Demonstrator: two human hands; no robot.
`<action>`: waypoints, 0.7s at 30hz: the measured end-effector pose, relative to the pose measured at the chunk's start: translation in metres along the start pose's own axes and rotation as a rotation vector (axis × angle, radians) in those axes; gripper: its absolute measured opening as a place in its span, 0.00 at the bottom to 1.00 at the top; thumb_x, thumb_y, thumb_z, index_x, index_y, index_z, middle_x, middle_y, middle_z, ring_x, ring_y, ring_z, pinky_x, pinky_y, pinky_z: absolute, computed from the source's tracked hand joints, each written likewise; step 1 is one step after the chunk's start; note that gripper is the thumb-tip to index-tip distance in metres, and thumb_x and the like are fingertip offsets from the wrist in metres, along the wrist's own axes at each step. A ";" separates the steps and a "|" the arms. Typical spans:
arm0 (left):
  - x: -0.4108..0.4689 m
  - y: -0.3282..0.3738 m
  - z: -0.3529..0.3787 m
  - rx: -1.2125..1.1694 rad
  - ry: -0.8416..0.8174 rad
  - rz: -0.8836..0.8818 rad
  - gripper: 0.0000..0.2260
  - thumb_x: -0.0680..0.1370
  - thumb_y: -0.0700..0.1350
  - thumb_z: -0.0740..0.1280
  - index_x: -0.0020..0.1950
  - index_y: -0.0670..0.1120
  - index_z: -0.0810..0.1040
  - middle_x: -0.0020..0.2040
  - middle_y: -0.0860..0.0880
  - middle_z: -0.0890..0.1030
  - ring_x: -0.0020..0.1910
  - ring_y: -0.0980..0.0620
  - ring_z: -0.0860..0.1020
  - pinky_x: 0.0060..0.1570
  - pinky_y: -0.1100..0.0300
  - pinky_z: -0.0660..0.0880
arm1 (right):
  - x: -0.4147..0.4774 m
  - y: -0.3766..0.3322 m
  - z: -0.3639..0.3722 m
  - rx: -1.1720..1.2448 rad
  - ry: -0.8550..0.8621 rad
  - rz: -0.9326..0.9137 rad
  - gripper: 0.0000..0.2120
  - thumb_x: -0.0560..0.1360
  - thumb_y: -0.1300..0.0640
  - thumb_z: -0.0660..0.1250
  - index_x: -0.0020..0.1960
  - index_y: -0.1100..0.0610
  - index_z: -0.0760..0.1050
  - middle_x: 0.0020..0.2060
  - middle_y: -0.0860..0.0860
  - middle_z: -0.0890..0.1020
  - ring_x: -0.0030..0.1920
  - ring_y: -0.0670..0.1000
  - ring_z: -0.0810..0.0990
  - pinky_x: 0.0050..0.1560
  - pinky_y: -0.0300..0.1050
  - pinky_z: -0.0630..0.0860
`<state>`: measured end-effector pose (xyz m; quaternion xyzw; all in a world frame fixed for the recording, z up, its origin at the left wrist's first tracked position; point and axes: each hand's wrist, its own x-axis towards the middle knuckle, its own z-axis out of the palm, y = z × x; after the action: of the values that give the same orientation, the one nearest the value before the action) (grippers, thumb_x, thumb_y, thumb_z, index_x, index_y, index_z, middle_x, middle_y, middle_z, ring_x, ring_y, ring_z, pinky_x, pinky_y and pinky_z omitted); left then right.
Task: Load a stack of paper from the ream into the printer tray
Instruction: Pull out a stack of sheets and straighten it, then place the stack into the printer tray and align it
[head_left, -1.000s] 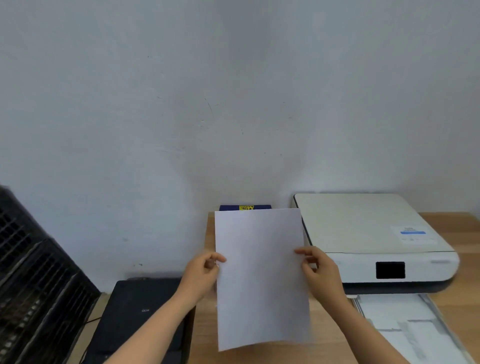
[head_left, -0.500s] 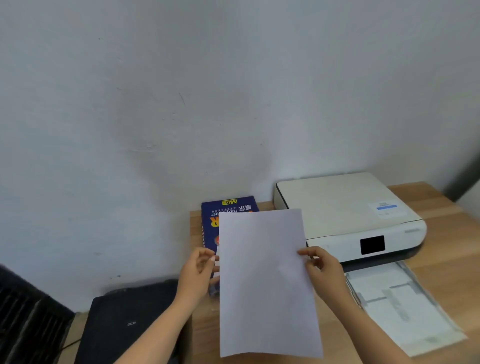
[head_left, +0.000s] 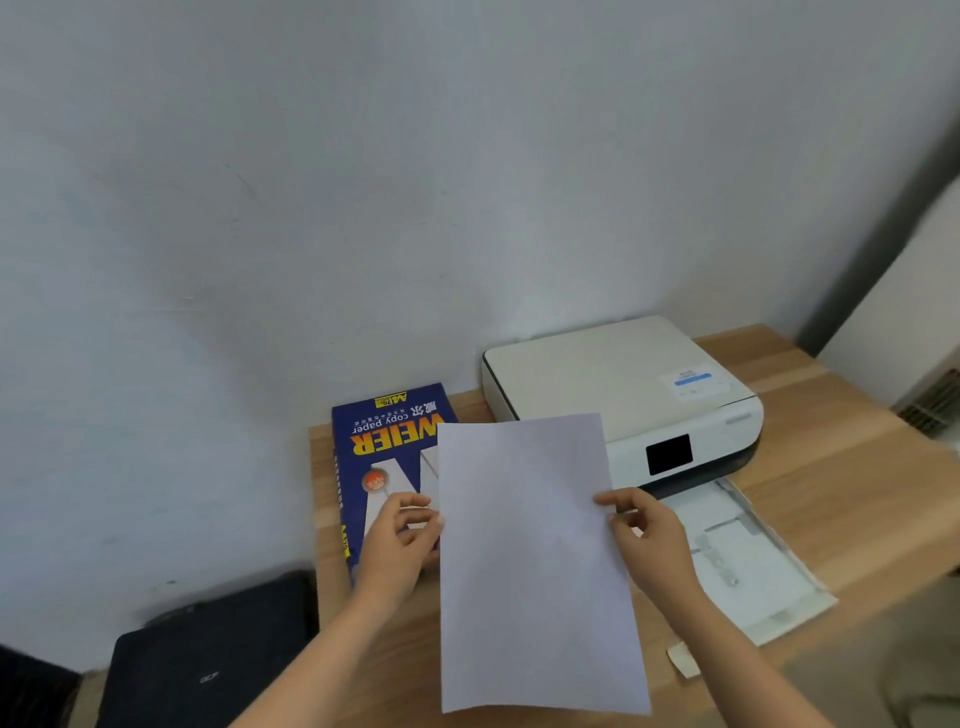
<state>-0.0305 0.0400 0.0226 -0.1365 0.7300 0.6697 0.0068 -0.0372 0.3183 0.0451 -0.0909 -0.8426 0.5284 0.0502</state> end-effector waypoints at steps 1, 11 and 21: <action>-0.001 0.001 0.010 0.018 -0.017 0.013 0.10 0.74 0.42 0.71 0.53 0.49 0.74 0.51 0.48 0.81 0.50 0.50 0.82 0.48 0.52 0.81 | 0.001 0.004 -0.009 0.013 0.004 0.003 0.17 0.74 0.69 0.61 0.47 0.50 0.81 0.42 0.48 0.83 0.38 0.49 0.79 0.35 0.39 0.74; -0.035 0.007 0.164 0.002 0.014 0.073 0.12 0.73 0.37 0.71 0.53 0.45 0.74 0.48 0.47 0.81 0.47 0.50 0.80 0.41 0.61 0.79 | 0.038 0.073 -0.142 0.029 -0.027 -0.024 0.15 0.74 0.68 0.63 0.46 0.49 0.80 0.46 0.45 0.83 0.40 0.49 0.80 0.40 0.42 0.77; -0.077 0.000 0.286 -0.067 0.121 0.027 0.12 0.73 0.37 0.71 0.53 0.49 0.76 0.49 0.44 0.82 0.48 0.48 0.81 0.47 0.51 0.79 | 0.074 0.127 -0.244 0.087 -0.155 0.058 0.18 0.74 0.69 0.61 0.47 0.48 0.80 0.47 0.46 0.83 0.48 0.55 0.81 0.49 0.54 0.80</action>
<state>-0.0057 0.3349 0.0079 -0.1668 0.7081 0.6842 -0.0510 -0.0533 0.6024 0.0368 -0.0716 -0.8174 0.5710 -0.0267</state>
